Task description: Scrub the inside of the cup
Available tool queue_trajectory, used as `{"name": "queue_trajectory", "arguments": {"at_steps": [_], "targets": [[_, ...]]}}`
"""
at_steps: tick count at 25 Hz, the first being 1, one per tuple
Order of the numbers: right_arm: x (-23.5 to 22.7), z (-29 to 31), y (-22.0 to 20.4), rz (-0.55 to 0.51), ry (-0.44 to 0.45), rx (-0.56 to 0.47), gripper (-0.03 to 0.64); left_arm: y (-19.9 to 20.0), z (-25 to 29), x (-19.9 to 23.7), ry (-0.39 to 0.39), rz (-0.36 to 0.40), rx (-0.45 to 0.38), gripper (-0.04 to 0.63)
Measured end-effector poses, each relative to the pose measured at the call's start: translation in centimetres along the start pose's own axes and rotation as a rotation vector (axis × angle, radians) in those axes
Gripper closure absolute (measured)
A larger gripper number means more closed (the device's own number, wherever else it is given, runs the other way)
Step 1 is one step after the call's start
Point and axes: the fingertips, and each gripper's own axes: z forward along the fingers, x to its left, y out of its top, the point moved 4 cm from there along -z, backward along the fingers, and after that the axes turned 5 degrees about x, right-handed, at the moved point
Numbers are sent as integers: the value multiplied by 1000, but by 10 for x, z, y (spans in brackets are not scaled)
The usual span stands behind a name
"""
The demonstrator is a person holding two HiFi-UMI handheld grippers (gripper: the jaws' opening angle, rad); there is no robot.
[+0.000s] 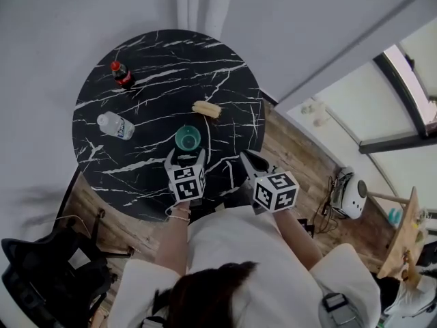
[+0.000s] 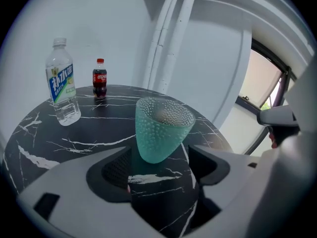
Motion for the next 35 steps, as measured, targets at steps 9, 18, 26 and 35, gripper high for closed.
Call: {"name": "queue_trajectory", "arguments": {"at_steps": [9, 18, 26, 35], "targets": [[-9, 11, 2, -23, 38, 35, 578, 13, 26, 2, 21, -49, 26, 247], [-24, 13, 0, 1, 39, 47, 578, 18, 37, 4, 64, 14, 15, 247], [-37, 24, 7, -15, 58, 77, 578, 29, 43, 5, 70, 49, 35, 250], [-42, 50, 29, -76, 128, 130, 577, 49, 16, 3, 80, 109, -24, 252]]}}
